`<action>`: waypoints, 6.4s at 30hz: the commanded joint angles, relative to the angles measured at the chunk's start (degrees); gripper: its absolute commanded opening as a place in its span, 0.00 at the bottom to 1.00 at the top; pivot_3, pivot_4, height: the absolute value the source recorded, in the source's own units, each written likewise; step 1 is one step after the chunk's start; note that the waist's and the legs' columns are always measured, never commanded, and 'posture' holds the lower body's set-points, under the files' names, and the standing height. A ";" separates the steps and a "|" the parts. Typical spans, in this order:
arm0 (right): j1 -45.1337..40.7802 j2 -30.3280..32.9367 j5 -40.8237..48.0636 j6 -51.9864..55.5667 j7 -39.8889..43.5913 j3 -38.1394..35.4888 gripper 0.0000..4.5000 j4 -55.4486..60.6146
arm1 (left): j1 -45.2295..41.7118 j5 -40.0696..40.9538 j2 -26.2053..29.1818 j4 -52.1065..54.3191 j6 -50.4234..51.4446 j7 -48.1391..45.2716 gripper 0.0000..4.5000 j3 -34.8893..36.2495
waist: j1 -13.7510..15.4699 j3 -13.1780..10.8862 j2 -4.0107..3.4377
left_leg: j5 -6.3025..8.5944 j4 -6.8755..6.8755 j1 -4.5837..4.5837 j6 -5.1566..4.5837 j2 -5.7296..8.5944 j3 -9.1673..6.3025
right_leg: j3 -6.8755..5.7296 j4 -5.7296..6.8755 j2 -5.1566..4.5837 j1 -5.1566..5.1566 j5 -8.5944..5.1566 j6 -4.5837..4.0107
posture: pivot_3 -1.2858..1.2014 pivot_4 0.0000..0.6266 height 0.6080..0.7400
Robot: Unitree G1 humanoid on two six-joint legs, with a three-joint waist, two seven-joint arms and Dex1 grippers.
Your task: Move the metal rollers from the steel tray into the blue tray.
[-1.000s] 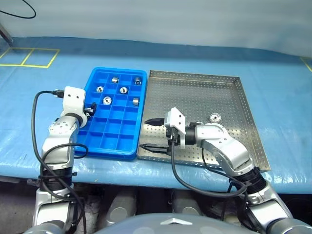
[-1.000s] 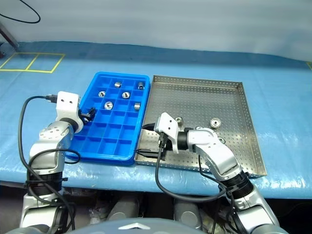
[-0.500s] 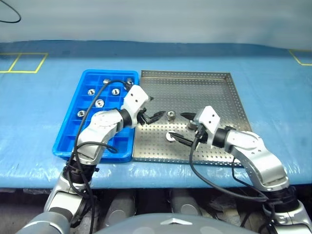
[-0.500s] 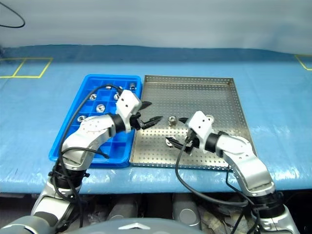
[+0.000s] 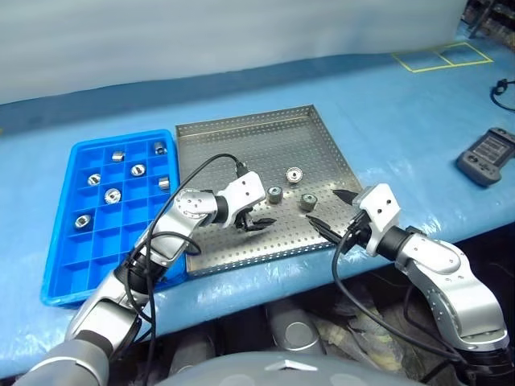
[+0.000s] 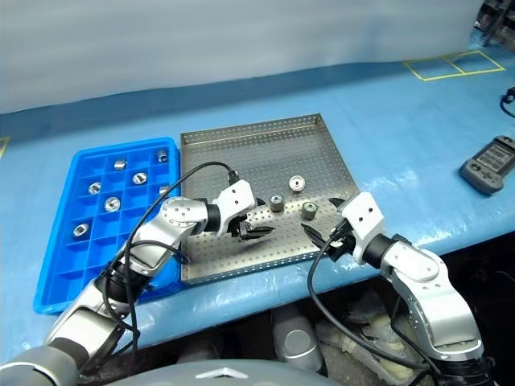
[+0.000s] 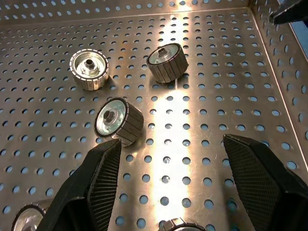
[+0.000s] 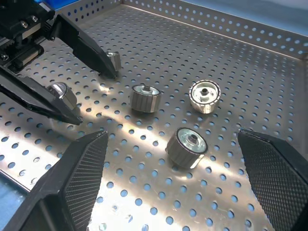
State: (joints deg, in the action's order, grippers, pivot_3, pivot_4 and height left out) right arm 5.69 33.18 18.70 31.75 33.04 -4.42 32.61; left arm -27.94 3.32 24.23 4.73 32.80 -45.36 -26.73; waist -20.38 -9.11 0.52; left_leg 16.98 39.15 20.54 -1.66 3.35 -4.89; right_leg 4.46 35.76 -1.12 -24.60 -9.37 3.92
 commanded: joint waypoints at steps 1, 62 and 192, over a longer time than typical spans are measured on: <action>-1.28 -0.28 0.92 -0.69 -0.26 -0.94 1.00 1.80 | 1.09 -2.39 1.22 0.34 -0.34 0.70 0.81 -0.40 | -0.78 -0.01 0.01 | 0.00 -0.01 0.00 0.00 -0.01 0.01 | 0.02 0.01 0.01 0.00 0.00 0.00 | 0.34 0.24 1.00; -27.05 -7.44 -2.73 -8.94 15.97 19.54 1.00 -22.36 | 38.12 1.48 9.76 47.36 28.27 18.80 0.38 44.85 | 16.21 -0.44 0.20 | 0.23 -0.08 0.49 0.09 -0.01 -0.22 | -0.17 0.10 -0.39 -0.83 0.00 -0.46 | 0.53 0.24 1.00; -11.74 -4.31 -3.19 -4.94 3.30 7.68 1.00 -6.79 | -2.85 -1.51 -4.06 -5.38 1.91 12.06 0.42 14.20 | 1.43 -0.43 0.13 | 0.30 0.00 0.09 0.00 0.03 -0.31 | -0.25 0.11 -0.45 -0.23 -0.28 0.00 | 0.38 0.24 1.00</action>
State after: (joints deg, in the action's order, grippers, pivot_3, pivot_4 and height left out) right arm -5.36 28.96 15.08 27.95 35.77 3.19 25.68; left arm -30.76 0.79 19.56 -4.84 34.34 -33.74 -14.85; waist -18.95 -9.54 0.65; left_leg 17.28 39.14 20.62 -1.66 3.39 -5.19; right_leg 4.22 35.87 -1.56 -24.84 -9.65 3.92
